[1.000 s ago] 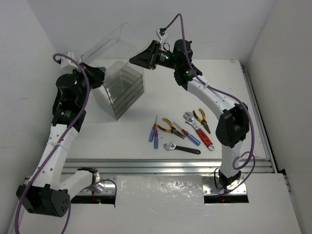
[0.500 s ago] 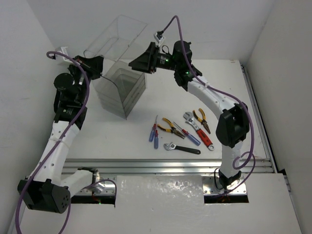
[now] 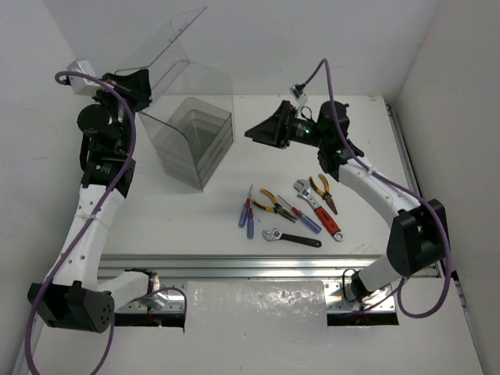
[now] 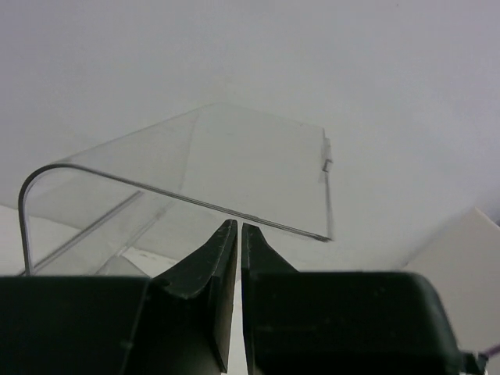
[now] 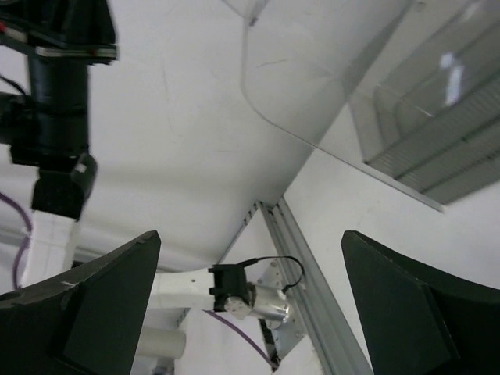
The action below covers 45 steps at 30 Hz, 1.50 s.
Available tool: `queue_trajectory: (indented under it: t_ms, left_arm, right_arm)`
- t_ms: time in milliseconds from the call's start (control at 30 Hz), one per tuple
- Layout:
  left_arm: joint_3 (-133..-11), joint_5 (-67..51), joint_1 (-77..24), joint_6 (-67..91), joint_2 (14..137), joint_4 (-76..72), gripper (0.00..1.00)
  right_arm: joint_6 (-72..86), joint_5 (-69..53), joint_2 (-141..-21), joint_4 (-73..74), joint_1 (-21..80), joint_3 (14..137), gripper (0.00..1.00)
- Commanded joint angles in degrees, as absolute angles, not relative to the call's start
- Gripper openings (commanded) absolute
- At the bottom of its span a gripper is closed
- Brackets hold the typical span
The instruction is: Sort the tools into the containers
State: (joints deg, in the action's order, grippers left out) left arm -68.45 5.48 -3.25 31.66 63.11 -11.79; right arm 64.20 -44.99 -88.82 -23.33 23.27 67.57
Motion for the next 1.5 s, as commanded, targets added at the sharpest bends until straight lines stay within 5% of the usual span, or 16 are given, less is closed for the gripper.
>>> queue_trajectory:
  t_ms: [0, 267, 600, 1033, 1133, 1167, 1233, 1467]
  left_arm:
    - [-72.4, 8.8, -2.0, 30.4, 64.4, -13.8, 0.06]
    - [-73.1, 11.2, -0.3, 30.9, 65.4, -11.4, 0.14]
    - [-76.3, 8.2, 0.0, 30.4, 68.2, -9.8, 0.22]
    - [-79.4, 3.1, 3.3, 30.5, 70.3, -5.8, 0.24]
    - [-78.7, 1.2, 3.3, 29.7, 69.2, -4.8, 0.34]
    - [-78.4, 1.3, 3.3, 29.5, 68.7, -4.1, 0.48]
    - [-78.0, 1.1, 3.3, 29.0, 68.1, -2.8, 0.56]
    - [-78.7, 0.8, 3.3, 28.2, 67.2, -0.2, 0.62]
  right_arm:
    - [59.7, -43.2, -84.3, -23.0, 22.0, 63.6, 0.99]
    - [34.7, -23.0, -77.3, 12.4, 22.1, 66.4, 0.99]
    - [14.8, -5.4, -84.8, 33.1, 25.3, 68.8, 0.98]
    - [13.7, 1.7, -88.0, 35.6, 26.7, 65.0, 0.95]
    - [13.5, -1.1, -88.3, 34.5, 26.7, 63.7, 0.94]
    - [13.2, -1.7, -88.6, 34.5, 26.7, 63.5, 0.93]
    - [13.3, -0.1, -89.5, 34.8, 26.7, 62.8, 0.93]
    - [12.6, 0.4, -90.5, 34.9, 26.7, 61.4, 0.85]
